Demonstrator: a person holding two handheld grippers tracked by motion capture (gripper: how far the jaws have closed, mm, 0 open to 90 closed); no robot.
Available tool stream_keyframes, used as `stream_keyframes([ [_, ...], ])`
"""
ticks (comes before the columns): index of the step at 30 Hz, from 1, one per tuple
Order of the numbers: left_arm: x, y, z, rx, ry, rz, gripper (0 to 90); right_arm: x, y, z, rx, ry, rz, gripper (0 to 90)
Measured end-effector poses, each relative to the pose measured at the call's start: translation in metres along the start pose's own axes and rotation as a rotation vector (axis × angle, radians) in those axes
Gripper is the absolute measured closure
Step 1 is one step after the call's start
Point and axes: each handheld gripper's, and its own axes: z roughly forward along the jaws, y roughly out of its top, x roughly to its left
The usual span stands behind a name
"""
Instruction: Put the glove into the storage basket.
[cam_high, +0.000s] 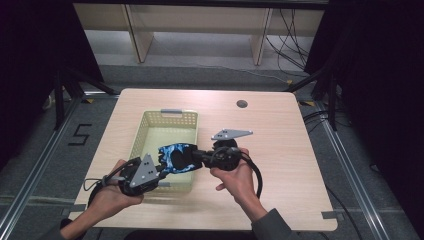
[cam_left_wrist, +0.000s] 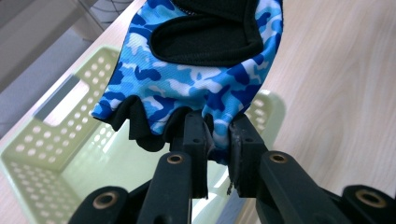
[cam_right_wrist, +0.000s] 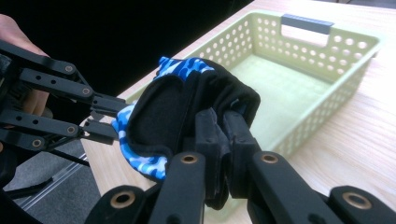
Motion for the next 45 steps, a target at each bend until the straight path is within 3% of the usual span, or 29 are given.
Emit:
stream_keyframes([
  [4, 0.012, -0.008, -0.001, 0.022, 0.008, 0.010, 78.9, 0.001, 0.006, 0.016, 0.016, 0.020, 0.021, 86.6],
  [7, 0.017, -0.014, 0.000, 0.022, 0.009, -0.013, 78.8, -0.001, 0.011, 0.026, 0.023, 0.011, -0.005, 86.6],
  [10, 0.023, -0.019, 0.001, 0.049, 0.013, -0.013, 78.8, -0.002, 0.013, 0.040, 0.047, 0.020, 0.029, 86.6],
  [12, 0.026, -0.026, 0.005, 0.055, 0.003, -0.043, 78.8, -0.003, 0.013, 0.047, 0.063, 0.015, 0.033, 86.6],
  [21, 0.035, -0.041, 0.013, 0.086, 0.001, -0.069, 78.6, -0.007, 0.013, 0.073, 0.117, -0.003, 0.035, 86.6],
  [29, 0.044, -0.057, 0.020, 0.152, -0.043, -0.084, 78.1, -0.007, 0.008, 0.101, 0.183, -0.014, 0.042, 86.6],
  [34, 0.047, -0.064, 0.028, 0.181, -0.060, -0.123, 77.5, -0.008, 0.004, 0.118, 0.221, -0.037, 0.065, 86.5],
  [39, 0.045, -0.066, 0.031, 0.196, -0.079, -0.125, 75.9, -0.009, 0.001, 0.122, 0.265, -0.047, 0.083, 86.4],
  [44, 0.051, -0.065, 0.034, 0.192, -0.079, -0.159, 60.6, -0.014, -0.001, 0.128, 0.272, -0.050, 0.070, 86.4],
  [45, 0.054, -0.063, 0.032, 0.181, -0.089, -0.163, 56.5, -0.014, -0.001, 0.128, 0.277, -0.056, 0.091, 86.4],
])
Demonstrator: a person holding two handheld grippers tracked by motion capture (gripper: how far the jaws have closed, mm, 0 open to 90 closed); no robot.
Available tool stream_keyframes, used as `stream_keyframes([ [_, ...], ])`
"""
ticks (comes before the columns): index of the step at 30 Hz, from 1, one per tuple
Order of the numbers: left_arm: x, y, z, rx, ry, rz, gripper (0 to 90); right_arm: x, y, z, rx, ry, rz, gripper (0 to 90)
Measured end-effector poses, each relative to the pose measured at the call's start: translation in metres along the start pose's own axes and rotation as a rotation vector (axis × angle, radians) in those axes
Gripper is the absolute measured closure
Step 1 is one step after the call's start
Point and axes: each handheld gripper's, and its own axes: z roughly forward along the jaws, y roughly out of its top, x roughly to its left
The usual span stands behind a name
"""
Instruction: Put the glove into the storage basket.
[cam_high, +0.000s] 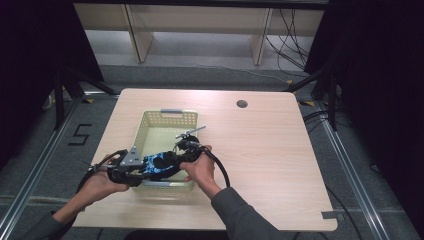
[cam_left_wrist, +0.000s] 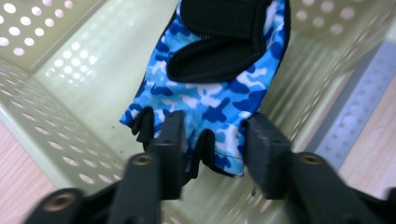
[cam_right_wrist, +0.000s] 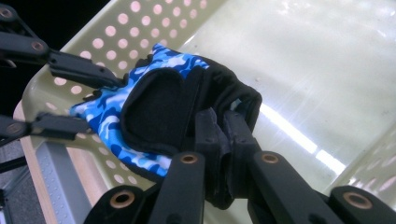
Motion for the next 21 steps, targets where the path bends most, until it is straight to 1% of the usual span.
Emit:
stream_keyframes([
  [1, 0.000, 0.000, 0.000, 0.000, 0.000, 0.000, 51.9, -0.001, 0.000, 0.000, -0.001, 0.000, 0.006, 86.4],
  [2, 0.001, 0.001, -0.001, 0.005, -0.012, -0.018, 51.9, -0.001, 0.000, 0.000, -0.001, 0.000, 0.006, 86.4],
  [3, 0.002, 0.002, -0.003, 0.000, -0.009, -0.025, 47.8, -0.002, 0.000, 0.000, -0.002, -0.001, 0.008, 86.4],
  [4, 0.003, 0.003, -0.004, -0.011, 0.007, -0.033, 46.0, -0.001, 0.000, -0.001, 0.012, -0.005, 0.027, 86.4],
  [5, 0.004, 0.003, -0.006, -0.008, 0.021, -0.019, 45.8, -0.001, 0.000, -0.001, 0.017, 0.000, 0.035, 86.4],
  [6, 0.004, 0.004, -0.008, -0.008, 0.011, -0.020, 45.2, -0.002, 0.000, -0.001, 0.015, -0.001, 0.024, 86.4],
  [7, 0.004, 0.004, -0.009, -0.010, 0.009, -0.031, 44.2, -0.001, 0.000, -0.002, 0.017, 0.000, 0.034, 86.3],
  [8, 0.005, 0.004, -0.009, -0.012, 0.016, -0.030, 42.5, -0.001, 0.000, -0.002, 0.016, -0.006, 0.030, 86.3],
  [9, 0.004, 0.003, -0.010, -0.018, 0.027, -0.038, 42.3, 0.000, -0.001, -0.002, 0.015, -0.006, 0.024, 85.9],
  [12, 0.004, 0.003, -0.010, -0.019, 0.022, -0.050, 41.4, 0.000, -0.001, -0.002, 0.024, -0.014, 0.026, 85.5],
  [14, 0.004, 0.004, -0.010, -0.022, 0.029, -0.042, 39.1, 0.002, -0.001, -0.003, 0.036, -0.013, 0.054, 83.0],
  [15, 0.004, 0.004, -0.010, -0.018, 0.030, -0.045, 39.1, 0.002, -0.001, -0.003, 0.036, -0.013, 0.054, 83.0],
  [16, 0.004, 0.004, -0.010, -0.018, 0.037, -0.052, 38.4, 0.001, -0.001, -0.002, 0.021, -0.020, 0.026, 83.0],
  [17, 0.004, 0.005, -0.010, -0.020, 0.044, -0.052, 36.3, 0.001, -0.001, -0.003, 0.026, -0.027, 0.026, 81.7],
  [19, 0.004, 0.005, -0.010, -0.022, 0.045, -0.057, 36.2, 0.001, -0.001, -0.003, 0.029, -0.035, 0.019, 80.8],
  [20, 0.003, 0.005, -0.010, -0.024, 0.042, -0.048, 35.9, 0.002, -0.001, -0.003, 0.033, -0.039, 0.025, 78.0],
  [21, 0.002, 0.006, -0.010, -0.025, 0.044, -0.051, 34.7, 0.004, -0.001, -0.004, 0.038, -0.055, 0.017, 74.8],
])
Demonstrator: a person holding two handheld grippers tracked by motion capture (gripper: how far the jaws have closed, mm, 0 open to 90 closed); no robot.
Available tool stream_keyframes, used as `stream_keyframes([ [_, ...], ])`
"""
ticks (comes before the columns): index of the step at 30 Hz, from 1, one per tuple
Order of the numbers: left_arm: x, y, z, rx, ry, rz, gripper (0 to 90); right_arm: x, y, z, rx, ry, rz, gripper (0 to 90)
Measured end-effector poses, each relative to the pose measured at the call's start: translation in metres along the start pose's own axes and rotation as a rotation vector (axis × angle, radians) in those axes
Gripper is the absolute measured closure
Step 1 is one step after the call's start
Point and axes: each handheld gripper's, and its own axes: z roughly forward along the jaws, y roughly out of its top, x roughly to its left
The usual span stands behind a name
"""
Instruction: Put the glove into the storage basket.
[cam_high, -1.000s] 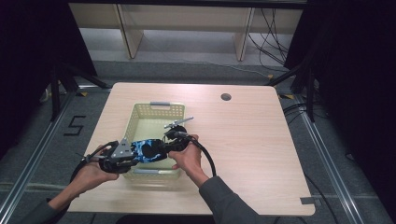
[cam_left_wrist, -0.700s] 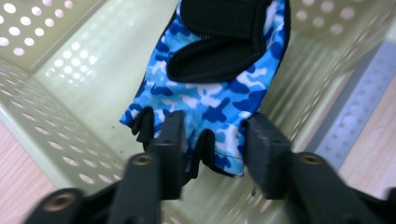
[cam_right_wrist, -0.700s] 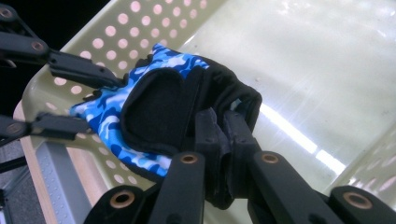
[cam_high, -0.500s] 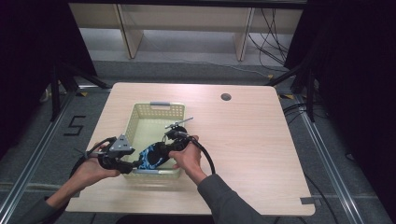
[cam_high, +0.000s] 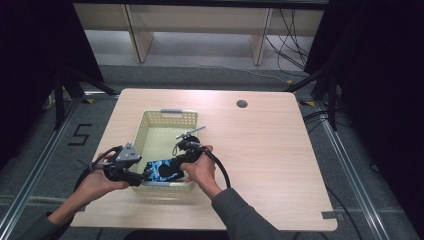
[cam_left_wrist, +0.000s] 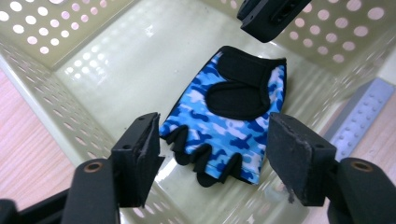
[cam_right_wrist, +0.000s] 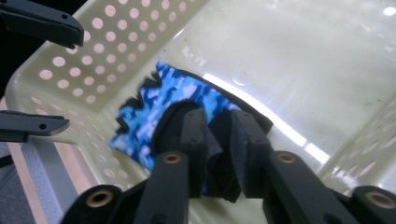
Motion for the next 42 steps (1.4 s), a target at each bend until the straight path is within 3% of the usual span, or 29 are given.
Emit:
stream_keyframes([
  [1, 0.000, 0.000, 0.000, 0.000, 0.000, 0.000, 34.5, 0.000, 0.000, 0.000, 0.000, 0.000, 0.000, 74.8],
  [2, -0.001, 0.001, 0.000, -0.003, 0.000, -0.006, 34.2, 0.003, 0.002, -0.003, -0.007, -0.046, -0.017, 70.1],
  [3, -0.002, 0.001, 0.000, -0.006, 0.002, -0.012, 34.2, 0.003, 0.002, -0.003, -0.007, -0.046, -0.017, 70.1],
  [4, -0.002, 0.002, -0.001, -0.005, -0.006, 0.005, 33.5, 0.001, 0.004, -0.005, -0.045, -0.043, -0.045, 67.4],
  [5, -0.004, 0.003, -0.001, -0.007, -0.004, -0.015, 33.5, 0.001, 0.004, -0.005, -0.045, -0.043, -0.045, 67.4],
  [6, -0.004, 0.004, -0.002, -0.013, 0.000, 0.002, 32.9, 0.000, 0.006, -0.006, -0.054, -0.048, -0.060, 65.9],
  [7, -0.005, 0.005, -0.002, -0.014, 0.000, 0.003, 32.3, 0.002, 0.007, -0.009, -0.053, -0.049, -0.032, 64.6],
  [8, -0.006, 0.005, -0.002, -0.021, -0.009, -0.010, 32.1, 0.001, 0.008, -0.010, -0.068, -0.037, -0.041, 64.0],
  [10, -0.006, 0.007, -0.004, -0.023, -0.005, 0.008, 31.2, 0.001, 0.008, -0.014, -0.094, -0.024, -0.057, 61.2],
  [11, -0.007, 0.008, -0.004, -0.028, -0.006, -0.005, 30.5, 0.002, 0.009, -0.017, -0.088, -0.019, -0.030, 60.5],
  [12, -0.008, 0.008, -0.004, -0.033, -0.009, -0.013, 28.7, 0.000, 0.008, -0.020, -0.125, -0.007, -0.052, 59.1],
  [14, -0.009, 0.010, -0.006, -0.036, -0.014, -0.032, 27.6, 0.000, 0.008, -0.024, -0.126, -0.003, -0.052, 59.2],
  [15, -0.008, 0.010, -0.007, -0.039, -0.015, -0.022, 26.9, -0.001, 0.007, -0.026, -0.136, -0.007, -0.083, 59.2],
  [17, -0.010, 0.011, -0.008, -0.053, -0.028, -0.041, 26.8, -0.002, 0.006, -0.030, -0.146, -0.013, -0.105, 58.0],
  [19, -0.011, 0.012, -0.010, -0.064, -0.033, -0.051, 26.4, -0.003, 0.004, -0.036, -0.150, 0.000, -0.072, 55.8],
  [23, -0.016, 0.015, -0.014, -0.087, -0.043, -0.073, 25.7, -0.008, 0.000, -0.046, -0.160, 0.019, -0.080, 54.2],
  [34, -0.040, 0.020, -0.020, -0.143, -0.083, -0.076, 24.9, -0.020, -0.019, -0.071, -0.217, 0.042, -0.042, 50.5],
  [36, -0.041, 0.020, -0.019, -0.150, -0.092, -0.060, 24.9, -0.023, -0.023, -0.076, -0.225, 0.038, -0.038, 49.3],
  [38, -0.044, 0.020, -0.019, -0.153, -0.104, -0.078, 24.8, -0.024, -0.024, -0.079, -0.233, 0.037, -0.039, 48.6],
  [42, -0.050, 0.019, -0.018, -0.163, -0.119, -0.073, 24.5, -0.030, -0.033, -0.090, -0.268, 0.041, -0.018, 44.5],
])
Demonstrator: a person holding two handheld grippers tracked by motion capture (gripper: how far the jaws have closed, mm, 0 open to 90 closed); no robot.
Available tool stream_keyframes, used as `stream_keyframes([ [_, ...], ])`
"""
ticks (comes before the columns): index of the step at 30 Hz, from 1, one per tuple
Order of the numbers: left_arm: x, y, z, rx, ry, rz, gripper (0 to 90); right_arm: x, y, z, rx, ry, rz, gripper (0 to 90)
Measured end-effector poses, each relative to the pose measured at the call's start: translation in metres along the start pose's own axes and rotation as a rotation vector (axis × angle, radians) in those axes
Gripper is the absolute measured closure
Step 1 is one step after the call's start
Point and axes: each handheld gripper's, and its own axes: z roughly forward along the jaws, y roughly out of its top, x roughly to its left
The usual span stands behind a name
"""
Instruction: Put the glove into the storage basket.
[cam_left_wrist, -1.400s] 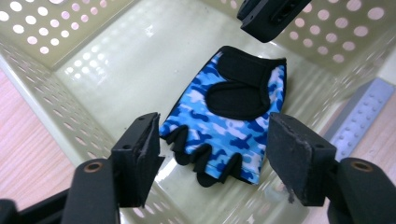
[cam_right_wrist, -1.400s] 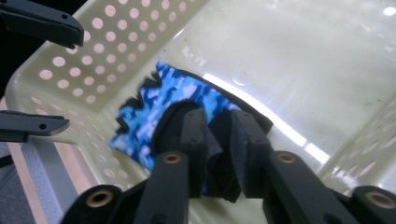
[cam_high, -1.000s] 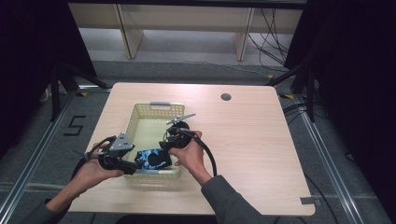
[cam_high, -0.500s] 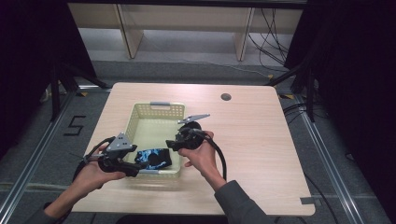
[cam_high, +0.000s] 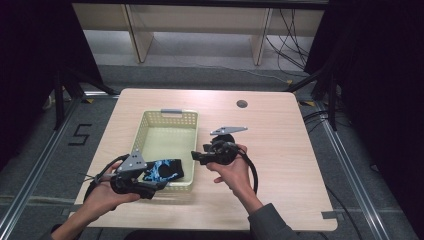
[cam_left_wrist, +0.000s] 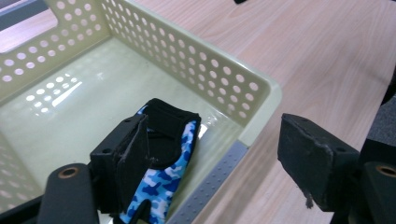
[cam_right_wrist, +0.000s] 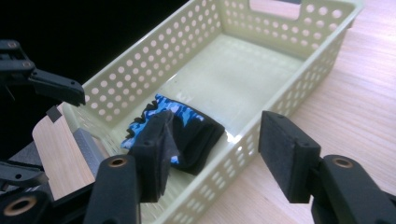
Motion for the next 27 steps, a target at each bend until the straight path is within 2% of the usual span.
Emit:
stream_keyframes([
  [3, -0.004, -0.001, 0.002, -0.007, -0.009, -0.020, 24.0, -0.002, -0.002, -0.006, -0.012, 0.003, 0.001, 43.3],
  [4, -0.005, -0.002, 0.002, -0.014, -0.010, -0.014, 23.9, -0.003, -0.003, -0.010, -0.021, 0.005, -0.004, 42.5],
  [5, -0.007, -0.002, 0.003, -0.016, -0.022, -0.032, 23.9, -0.003, -0.003, -0.010, -0.021, 0.005, -0.004, 42.5],
  [6, -0.011, -0.002, 0.005, -0.038, -0.033, -0.049, 23.7, -0.002, -0.006, -0.014, -0.026, 0.011, 0.022, 41.2],
  [7, -0.011, -0.002, 0.005, -0.038, -0.033, -0.049, 23.4, -0.002, -0.006, -0.014, -0.026, 0.011, 0.022, 41.2],
  [9, -0.014, -0.002, 0.005, -0.042, -0.043, -0.053, 23.3, -0.004, -0.008, -0.017, -0.044, 0.023, -0.008, 40.6],
  [10, -0.016, -0.002, 0.005, -0.035, -0.049, -0.031, 23.1, -0.002, -0.011, -0.021, -0.046, 0.019, 0.005, 40.2],
  [11, -0.017, -0.002, 0.005, -0.035, -0.051, -0.038, 23.1, -0.002, -0.012, -0.023, -0.054, 0.016, -0.018, 40.1],
  [13, -0.019, -0.002, 0.005, -0.049, -0.053, -0.044, 23.1, -0.002, -0.013, -0.024, -0.055, 0.014, -0.019, 39.8],
  [14, -0.019, -0.002, 0.004, -0.035, -0.057, -0.029, 23.0, -0.002, -0.014, -0.025, -0.049, 0.017, -0.015, 39.8],
  [15, -0.021, -0.002, 0.005, -0.050, -0.059, -0.043, 22.9, -0.003, -0.015, -0.026, -0.058, 0.015, -0.032, 39.5],
  [16, -0.022, -0.002, 0.006, -0.063, -0.056, -0.049, 22.8, -0.001, -0.017, -0.028, -0.045, 0.012, -0.015, 39.2],
  [17, -0.023, -0.002, 0.006, -0.062, -0.059, -0.050, 22.8, -0.002, -0.018, -0.028, -0.052, 0.016, -0.029, 39.1],
  [18, -0.024, -0.002, 0.006, -0.060, -0.062, -0.046, 22.8, -0.002, -0.021, -0.030, -0.050, 0.018, -0.006, 38.9],
  [19, -0.024, -0.002, 0.006, -0.060, -0.062, -0.046, 22.7, -0.002, -0.021, -0.030, -0.050, 0.018, -0.006, 38.9],
  [20, -0.025, -0.003, 0.007, -0.066, -0.067, -0.046, 22.7, -0.005, -0.021, -0.030, -0.063, 0.024, -0.047, 38.8],
  [21, -0.026, -0.003, 0.008, -0.066, -0.075, -0.050, 22.7, -0.004, -0.022, -0.032, -0.061, 0.023, -0.015, 38.7],
  [23, -0.027, -0.003, 0.008, -0.066, -0.078, -0.047, 22.6, -0.006, -0.024, -0.034, -0.072, 0.013, -0.029, 38.5],
  [24, -0.028, -0.003, 0.009, -0.067, -0.080, -0.048, 22.6, -0.006, -0.027, -0.036, -0.071, 0.029, -0.007, 38.2],
  [27, -0.030, -0.003, 0.010, -0.071, -0.079, -0.048, 22.5, -0.007, -0.029, -0.039, -0.071, 0.031, -0.015, 37.7],
])
